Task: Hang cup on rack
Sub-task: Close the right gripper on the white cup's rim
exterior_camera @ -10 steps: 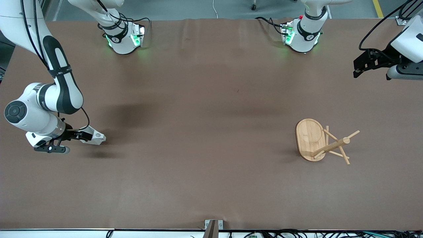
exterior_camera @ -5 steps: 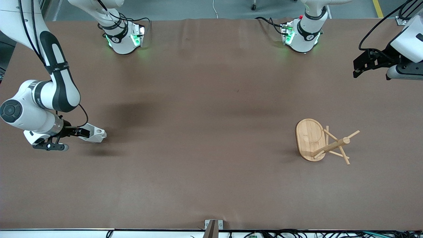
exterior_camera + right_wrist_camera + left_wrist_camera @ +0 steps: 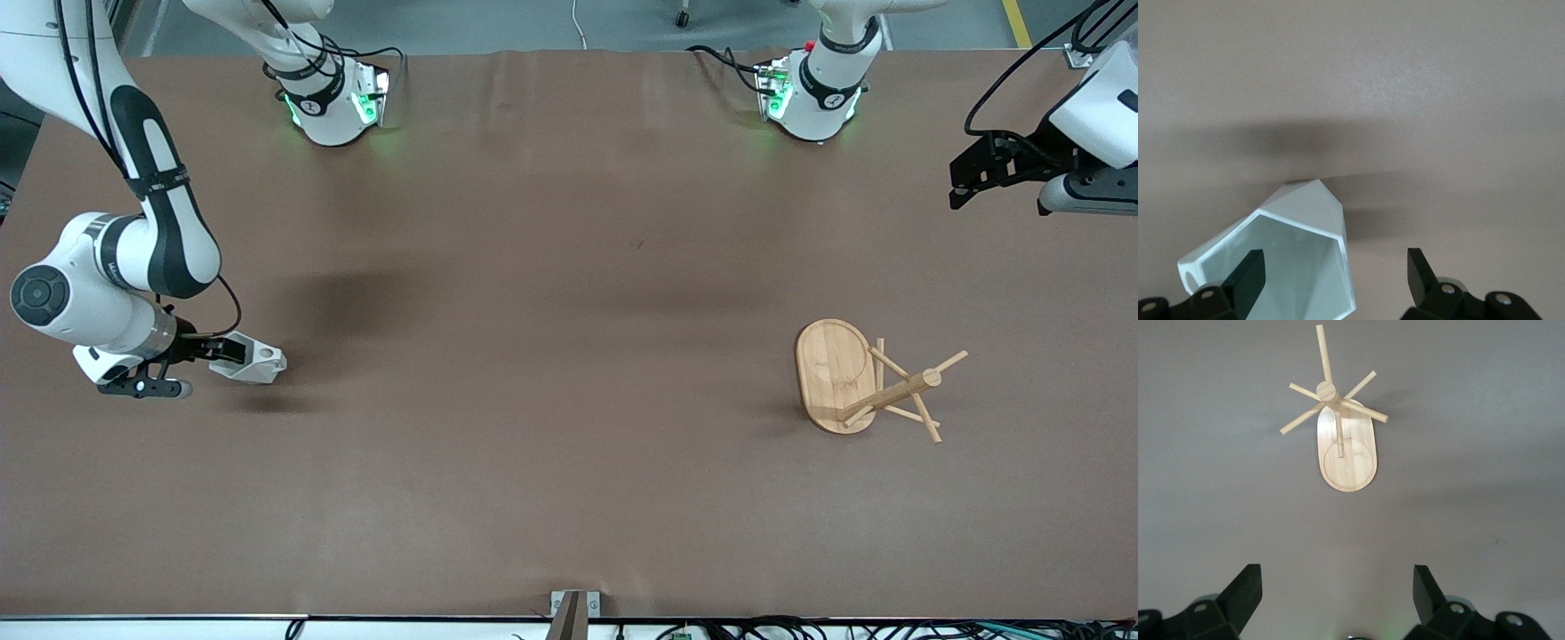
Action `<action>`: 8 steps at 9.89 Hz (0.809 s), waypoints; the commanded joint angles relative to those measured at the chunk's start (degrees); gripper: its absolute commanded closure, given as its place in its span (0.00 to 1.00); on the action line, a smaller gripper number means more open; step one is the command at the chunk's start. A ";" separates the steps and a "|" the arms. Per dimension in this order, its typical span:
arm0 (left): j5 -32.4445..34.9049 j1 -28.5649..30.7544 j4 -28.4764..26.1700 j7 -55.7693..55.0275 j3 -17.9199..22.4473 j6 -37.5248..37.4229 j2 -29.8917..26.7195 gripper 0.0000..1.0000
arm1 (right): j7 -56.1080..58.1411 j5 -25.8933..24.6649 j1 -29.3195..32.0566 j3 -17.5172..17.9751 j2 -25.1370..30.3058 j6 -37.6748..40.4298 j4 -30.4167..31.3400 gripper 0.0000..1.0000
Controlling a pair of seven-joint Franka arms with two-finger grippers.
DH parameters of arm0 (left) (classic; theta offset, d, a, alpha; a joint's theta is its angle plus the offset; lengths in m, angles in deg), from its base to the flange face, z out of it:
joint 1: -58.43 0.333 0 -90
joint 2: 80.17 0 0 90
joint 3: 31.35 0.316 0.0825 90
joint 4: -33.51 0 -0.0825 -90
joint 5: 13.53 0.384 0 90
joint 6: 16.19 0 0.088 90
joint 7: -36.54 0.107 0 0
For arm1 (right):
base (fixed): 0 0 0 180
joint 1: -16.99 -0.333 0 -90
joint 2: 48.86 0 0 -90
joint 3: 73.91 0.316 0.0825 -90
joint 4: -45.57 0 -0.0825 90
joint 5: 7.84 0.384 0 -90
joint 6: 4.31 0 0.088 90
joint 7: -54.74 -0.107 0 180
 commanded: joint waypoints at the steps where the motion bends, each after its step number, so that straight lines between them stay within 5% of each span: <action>1: 0.10 0.03 -0.42 0.45 -0.13 -0.92 0.96 0.00 | 1.30 0.44 0.67 0.52 1.39 -1.36 1.72 0.51; 2: 0.01 0.21 -0.42 0.45 -0.13 -0.92 0.96 0.00 | 1.21 0.44 0.49 0.52 1.39 -1.10 1.72 0.87; 3: 0.01 0.30 -0.42 0.45 -0.13 -0.92 0.96 0.00 | 1.21 0.44 0.49 0.52 1.39 -0.93 1.72 0.99; 8: -0.17 0.47 -0.50 0.54 -0.13 -0.92 0.96 0.00 | 0.77 0.44 0.49 0.87 4.97 2.83 1.64 1.00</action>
